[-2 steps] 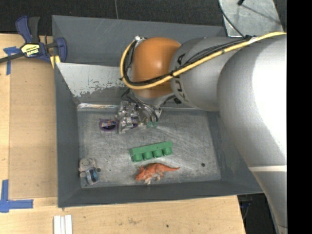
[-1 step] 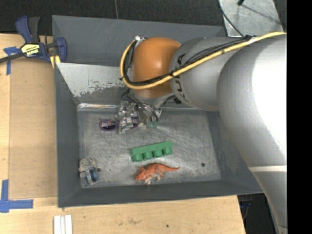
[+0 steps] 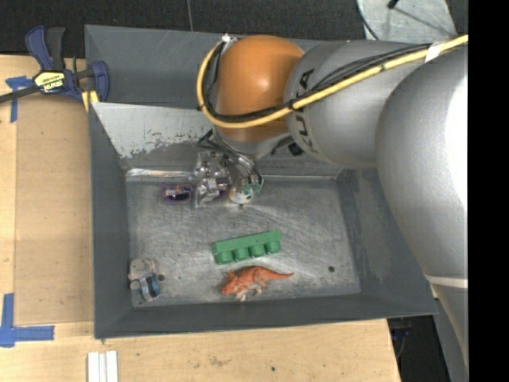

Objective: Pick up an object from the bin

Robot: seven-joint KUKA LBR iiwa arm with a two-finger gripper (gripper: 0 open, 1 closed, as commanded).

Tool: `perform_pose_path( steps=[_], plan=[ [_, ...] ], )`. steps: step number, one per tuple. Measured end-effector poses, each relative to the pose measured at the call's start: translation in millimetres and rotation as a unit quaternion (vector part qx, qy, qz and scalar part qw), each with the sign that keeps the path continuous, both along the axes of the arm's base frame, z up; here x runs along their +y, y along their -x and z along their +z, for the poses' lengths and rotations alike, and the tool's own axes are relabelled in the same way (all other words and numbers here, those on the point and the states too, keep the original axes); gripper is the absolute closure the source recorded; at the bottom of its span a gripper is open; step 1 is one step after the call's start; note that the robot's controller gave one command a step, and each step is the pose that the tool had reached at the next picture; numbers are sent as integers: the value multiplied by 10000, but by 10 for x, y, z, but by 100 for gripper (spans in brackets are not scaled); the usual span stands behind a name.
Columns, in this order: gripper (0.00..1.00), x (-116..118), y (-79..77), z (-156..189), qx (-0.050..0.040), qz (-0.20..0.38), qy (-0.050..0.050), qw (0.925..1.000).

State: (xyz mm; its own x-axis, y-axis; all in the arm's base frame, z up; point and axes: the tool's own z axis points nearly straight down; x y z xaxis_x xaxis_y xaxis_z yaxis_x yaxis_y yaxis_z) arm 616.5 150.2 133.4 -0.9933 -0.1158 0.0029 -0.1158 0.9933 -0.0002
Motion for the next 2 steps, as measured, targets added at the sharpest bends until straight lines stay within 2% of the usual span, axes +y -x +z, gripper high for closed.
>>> perform_pose_path(
  steps=[1, 2],
  plan=[
    [100, -389, 149, 400, -22, -8, -8, 10000],
    [100, -161, 173, 854, -21, -36, 19, 10000]
  ],
)
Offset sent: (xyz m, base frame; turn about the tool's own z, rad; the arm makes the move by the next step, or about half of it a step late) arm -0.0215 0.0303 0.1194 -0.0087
